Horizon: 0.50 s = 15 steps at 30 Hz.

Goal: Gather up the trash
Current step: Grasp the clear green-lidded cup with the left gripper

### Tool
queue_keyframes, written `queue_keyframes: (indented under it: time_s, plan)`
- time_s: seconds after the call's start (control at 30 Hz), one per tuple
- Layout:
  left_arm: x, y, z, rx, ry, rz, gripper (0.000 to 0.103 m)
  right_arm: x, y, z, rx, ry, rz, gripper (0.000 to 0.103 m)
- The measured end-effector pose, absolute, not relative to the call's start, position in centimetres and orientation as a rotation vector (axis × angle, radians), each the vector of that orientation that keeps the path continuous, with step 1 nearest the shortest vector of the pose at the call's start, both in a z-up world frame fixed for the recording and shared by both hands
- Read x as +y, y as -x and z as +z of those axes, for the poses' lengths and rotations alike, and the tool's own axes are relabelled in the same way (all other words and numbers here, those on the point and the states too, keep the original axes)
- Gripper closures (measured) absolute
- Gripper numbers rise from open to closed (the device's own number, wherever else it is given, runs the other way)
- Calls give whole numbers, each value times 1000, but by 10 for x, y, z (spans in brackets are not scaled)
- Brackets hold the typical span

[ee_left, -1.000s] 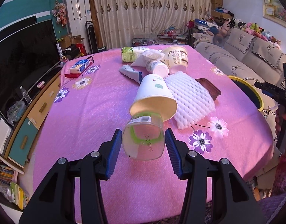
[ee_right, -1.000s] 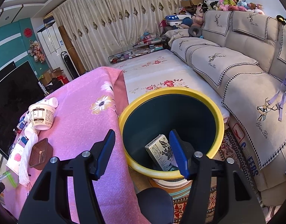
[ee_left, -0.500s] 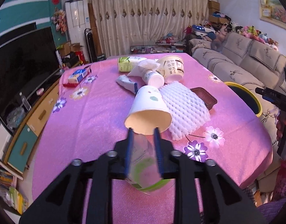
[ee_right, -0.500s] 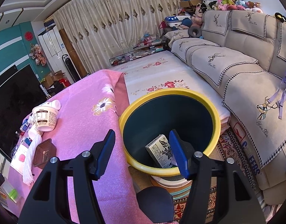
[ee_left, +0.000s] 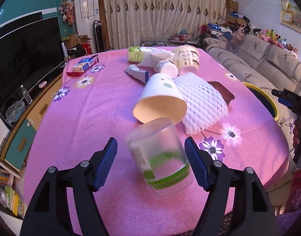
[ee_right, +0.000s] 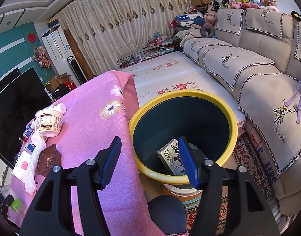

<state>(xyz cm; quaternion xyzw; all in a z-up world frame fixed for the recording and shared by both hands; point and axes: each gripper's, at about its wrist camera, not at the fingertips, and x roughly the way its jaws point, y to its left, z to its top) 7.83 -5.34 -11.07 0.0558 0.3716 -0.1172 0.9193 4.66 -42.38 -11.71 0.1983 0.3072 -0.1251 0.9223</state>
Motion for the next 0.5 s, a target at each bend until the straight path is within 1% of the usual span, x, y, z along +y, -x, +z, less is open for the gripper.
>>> queue_keyframes:
  time_s: [0.1,0.17,0.2,0.23,0.33,0.37,0.43,0.5]
  plan:
    - [-61,-78,-119,782,-115,-263,31,-422,-47,-117,632,-406,-256,46]
    - [-64,-80,-126,803,-111,-271,39,-421,-46,-117,631,-406,-254,46]
    - [-65,-81,-129,814,-111,-271,45,-421,-46,-117,631,-407,-253,46]
    - [-67,-82,-132,824,-111,-267,47,-421,-46,-117,631,-407,-253,46]
    - [-70,-86,-137,830,-120,-251,47,-422,-46,-118,635,-409,-250,46]
    - [-72,-87,-137,826,-124,-245,46,-422,-47,-119,637,-410,-249,46]
    - [-73,-91,-136,810,-121,-232,28,-422,-47,-120,639,-413,-247,46]
    - [-74,-95,-135,794,-129,-234,27,-422,-47,-121,641,-414,-245,46]
